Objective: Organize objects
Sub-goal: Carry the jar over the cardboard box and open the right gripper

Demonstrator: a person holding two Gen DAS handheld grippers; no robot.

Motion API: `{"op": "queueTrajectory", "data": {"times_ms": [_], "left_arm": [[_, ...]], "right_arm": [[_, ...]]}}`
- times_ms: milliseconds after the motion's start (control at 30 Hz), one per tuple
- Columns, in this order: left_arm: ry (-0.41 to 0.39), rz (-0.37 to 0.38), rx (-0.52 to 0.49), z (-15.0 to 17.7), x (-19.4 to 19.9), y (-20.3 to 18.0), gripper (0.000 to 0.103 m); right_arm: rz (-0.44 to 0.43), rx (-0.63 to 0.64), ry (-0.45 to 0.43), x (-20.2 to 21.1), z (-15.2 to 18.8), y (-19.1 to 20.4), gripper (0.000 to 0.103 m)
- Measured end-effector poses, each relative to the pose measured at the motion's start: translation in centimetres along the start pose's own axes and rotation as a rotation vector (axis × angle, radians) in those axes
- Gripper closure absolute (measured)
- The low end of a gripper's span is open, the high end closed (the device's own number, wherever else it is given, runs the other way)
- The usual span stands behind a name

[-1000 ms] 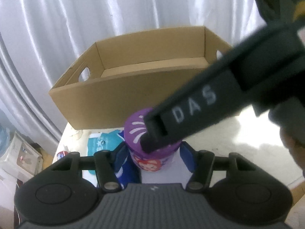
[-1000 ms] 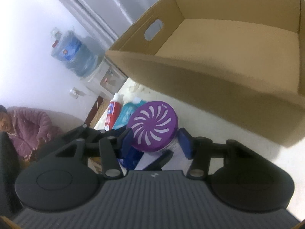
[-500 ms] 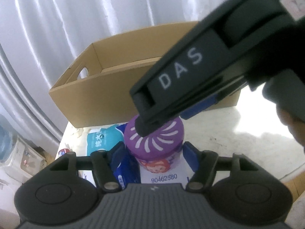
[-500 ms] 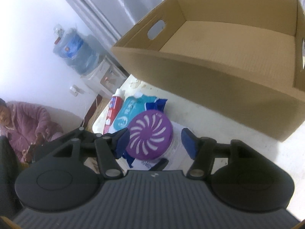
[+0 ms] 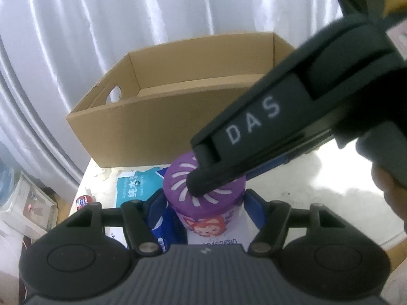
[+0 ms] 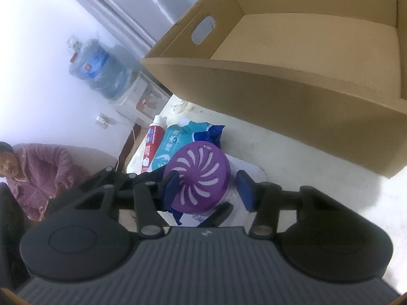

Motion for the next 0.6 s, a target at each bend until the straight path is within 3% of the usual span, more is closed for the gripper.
{"op": "queueTrajectory", "data": {"times_ms": [600], "left_arm": [[-0.077,-0.062,0.025,-2.1,5.5,-0.8,0.035]], "right_arm": [[-0.024,0.072,-0.067,5.0,0.1,3.2,0.055]]}}
Point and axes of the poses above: each gripper's, at about its wrist camera, not at the fingertips, and x roughly against the way its jaws point, y to its left, z to its underside, the point moved 1 cm from there along -x, roughly the way its jaws point, and after that the axes turned 9 degrees about y, right-handed, at the moved point
